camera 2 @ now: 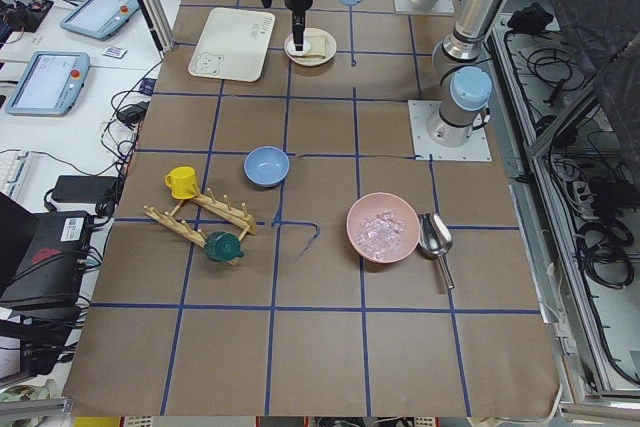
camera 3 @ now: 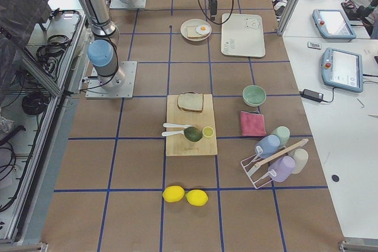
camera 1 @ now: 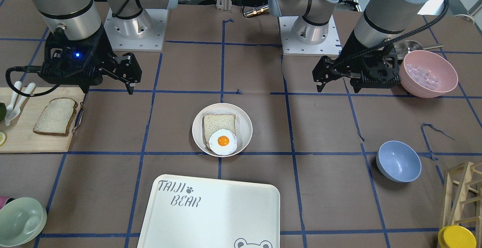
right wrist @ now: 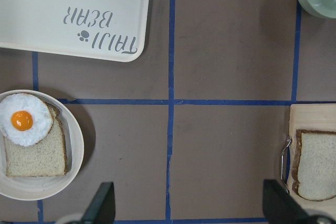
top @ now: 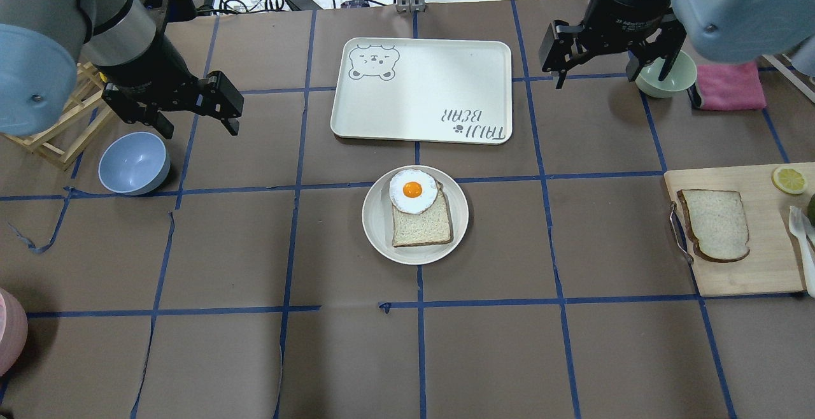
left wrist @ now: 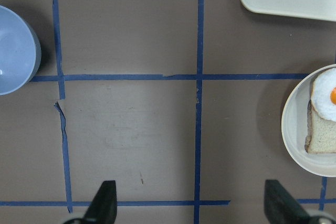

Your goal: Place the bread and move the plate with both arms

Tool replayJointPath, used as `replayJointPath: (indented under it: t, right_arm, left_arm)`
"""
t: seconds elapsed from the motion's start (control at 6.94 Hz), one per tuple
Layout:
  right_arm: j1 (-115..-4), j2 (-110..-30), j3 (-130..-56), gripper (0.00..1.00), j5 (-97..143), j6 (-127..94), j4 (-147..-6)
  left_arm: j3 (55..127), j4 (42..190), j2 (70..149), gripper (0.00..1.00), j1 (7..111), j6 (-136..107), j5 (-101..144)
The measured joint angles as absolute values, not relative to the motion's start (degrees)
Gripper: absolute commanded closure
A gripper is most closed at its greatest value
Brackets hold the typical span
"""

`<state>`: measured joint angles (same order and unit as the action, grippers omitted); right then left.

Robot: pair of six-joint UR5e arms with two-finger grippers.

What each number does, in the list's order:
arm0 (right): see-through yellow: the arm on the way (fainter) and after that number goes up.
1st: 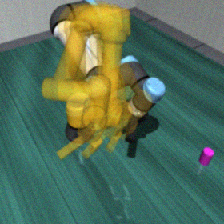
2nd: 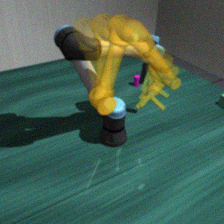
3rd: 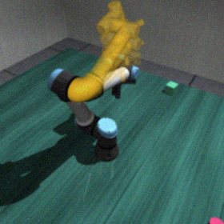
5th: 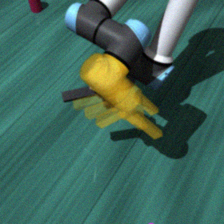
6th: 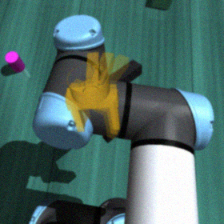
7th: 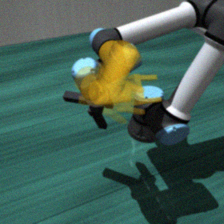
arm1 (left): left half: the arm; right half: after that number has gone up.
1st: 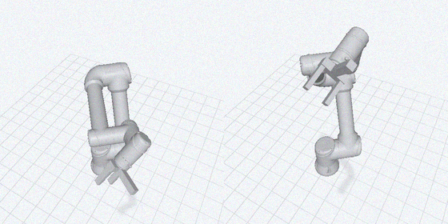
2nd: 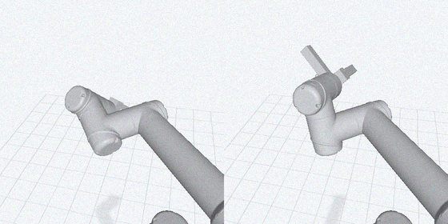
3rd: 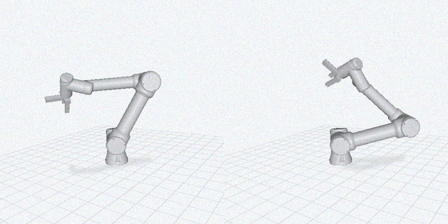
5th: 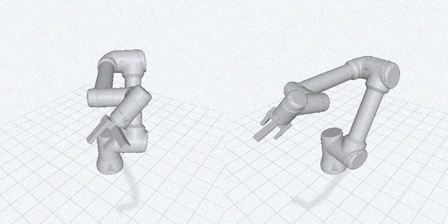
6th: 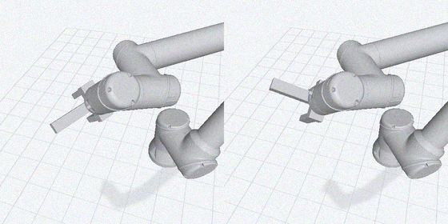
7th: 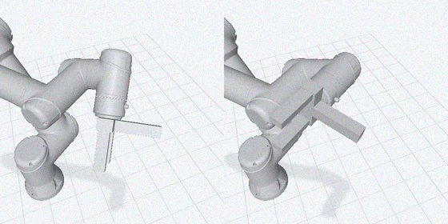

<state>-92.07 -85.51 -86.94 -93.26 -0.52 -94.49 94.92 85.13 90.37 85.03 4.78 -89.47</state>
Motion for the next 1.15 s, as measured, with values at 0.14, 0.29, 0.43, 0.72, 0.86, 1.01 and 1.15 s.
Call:
replayJointPath:
  t: [0.14, 0.29, 0.43, 0.72, 0.86, 1.01, 1.15]
  right_arm:
    - [-92.1, -85.3, -87.0, 0.0, -93.1, -0.8, -94.5]
    - [-92.0, -85.1, -87.2, 0.01, -93.3, -0.9, -94.5]
    - [-91.2, -85.0, -88.2, 0.07, -93.9, -0.8, -94.7]
    - [-84.4, -85.0, -95.4, 0.11, -98.7, 0.5, -96.6]
    - [-80.6, -85.0, -100.0, 0.11, -101.6, 3.1, -100.9]
    - [-77.3, -84.8, -104.8, 0.11, -102.9, 6.4, -107.6]
    - [-74.1, -84.6, -110.2, 0.12, -103.5, 9.0, -115.8]
  left_arm:
    - [94.9, 85.1, 90.4, 0.0, 85.0, 4.8, -89.5]
    - [94.9, 85.1, 90.4, 0.0, 85.1, 4.8, -89.5]
    - [95.0, 85.1, 90.4, 0.0, 85.1, 4.8, -89.5]
    - [95.0, 85.2, 90.4, 0.0, 85.1, 4.8, -89.7]
    - [95.0, 85.3, 90.4, 0.0, 85.1, 4.8, -89.8]
    - [95.0, 85.3, 90.4, 0.0, 85.1, 4.8, -89.9]
    - [95.0, 85.3, 90.4, 0.0, 85.1, 4.8, -90.0]
